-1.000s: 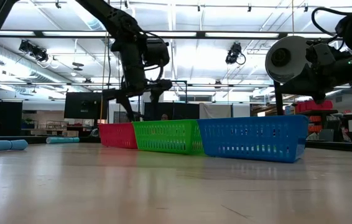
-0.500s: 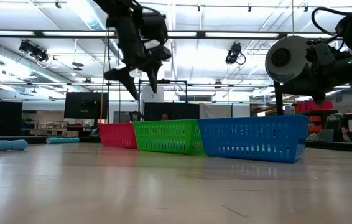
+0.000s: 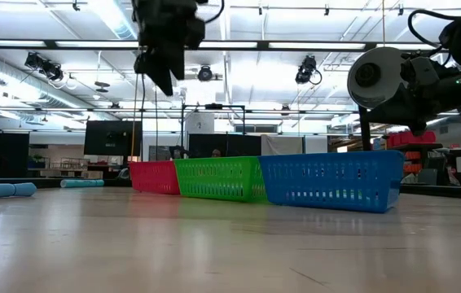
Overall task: Pick & Place Markers
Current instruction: Put the yellow marker pen into the red bin
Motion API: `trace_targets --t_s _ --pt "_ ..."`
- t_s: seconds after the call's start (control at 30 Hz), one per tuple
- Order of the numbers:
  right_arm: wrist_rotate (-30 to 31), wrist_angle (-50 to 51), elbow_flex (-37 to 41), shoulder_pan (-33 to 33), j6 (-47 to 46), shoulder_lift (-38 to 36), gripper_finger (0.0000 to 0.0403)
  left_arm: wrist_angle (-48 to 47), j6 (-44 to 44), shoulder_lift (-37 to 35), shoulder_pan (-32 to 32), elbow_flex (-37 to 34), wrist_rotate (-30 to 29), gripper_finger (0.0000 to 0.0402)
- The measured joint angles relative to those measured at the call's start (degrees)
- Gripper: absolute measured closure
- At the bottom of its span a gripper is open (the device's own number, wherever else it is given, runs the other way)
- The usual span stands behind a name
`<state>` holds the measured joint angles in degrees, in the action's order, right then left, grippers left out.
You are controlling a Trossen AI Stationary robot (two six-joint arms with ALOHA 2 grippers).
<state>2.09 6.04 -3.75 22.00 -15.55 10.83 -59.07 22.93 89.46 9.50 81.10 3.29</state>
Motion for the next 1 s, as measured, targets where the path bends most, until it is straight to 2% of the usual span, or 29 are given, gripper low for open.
trace_targets --t_s 0.53,0.8,0.9,1.0 --pt "0.0 0.0 0.0 0.0 -0.02 0.0 0.0403 -0.98 3.03 -1.12 -17.25 0.0 1.62 0.0134" --pt "0.0 0.0 0.0 0.02 -0.02 0.01 0.0403 -1.37 4.22 -1.1 -20.05 0.0 1.45 0.0134" --pt "0.0 0.0 0.0 0.0 -0.02 0.02 0.0403 -3.08 8.64 -1.1 -20.05 0.0 1.42 0.0134" --pt "0.0 0.0 0.0 0.0 -0.01 0.0 0.0403 -5.51 17.33 -1.6 -20.05 -0.02 1.47 0.0134"
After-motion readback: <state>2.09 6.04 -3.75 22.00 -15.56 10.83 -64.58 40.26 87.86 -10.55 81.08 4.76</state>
